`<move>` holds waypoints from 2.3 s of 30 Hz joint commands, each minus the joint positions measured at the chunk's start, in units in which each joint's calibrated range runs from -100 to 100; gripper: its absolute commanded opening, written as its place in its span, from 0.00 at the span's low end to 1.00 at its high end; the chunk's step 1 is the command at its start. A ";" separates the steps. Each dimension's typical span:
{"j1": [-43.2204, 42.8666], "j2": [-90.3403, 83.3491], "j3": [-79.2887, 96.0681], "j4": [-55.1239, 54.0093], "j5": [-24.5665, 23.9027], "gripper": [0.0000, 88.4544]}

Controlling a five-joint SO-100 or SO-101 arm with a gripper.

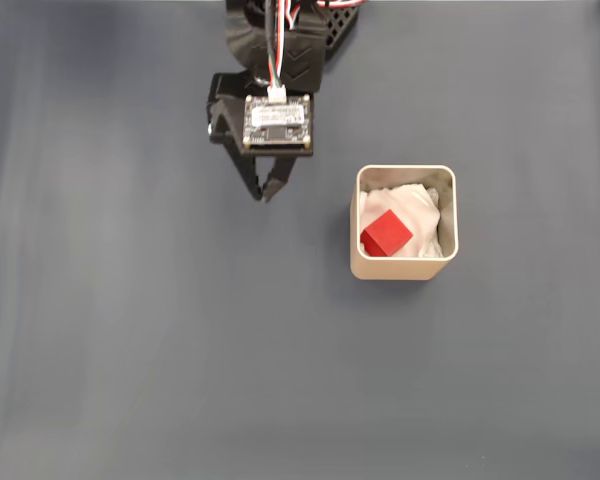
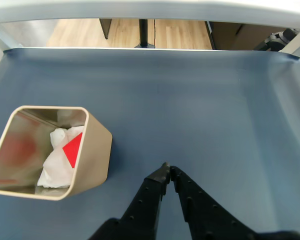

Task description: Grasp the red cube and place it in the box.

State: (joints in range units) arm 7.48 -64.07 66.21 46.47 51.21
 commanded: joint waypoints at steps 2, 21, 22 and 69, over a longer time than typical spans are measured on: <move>0.08 -7.29 5.26 -0.14 -0.93 0.00; -1.69 -25.38 29.05 2.65 -1.86 0.00; -2.12 -26.07 30.14 2.65 -1.86 0.00; -5.31 -35.85 33.61 29.73 -4.44 0.01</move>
State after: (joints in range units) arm 2.07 -100.00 99.27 75.14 46.67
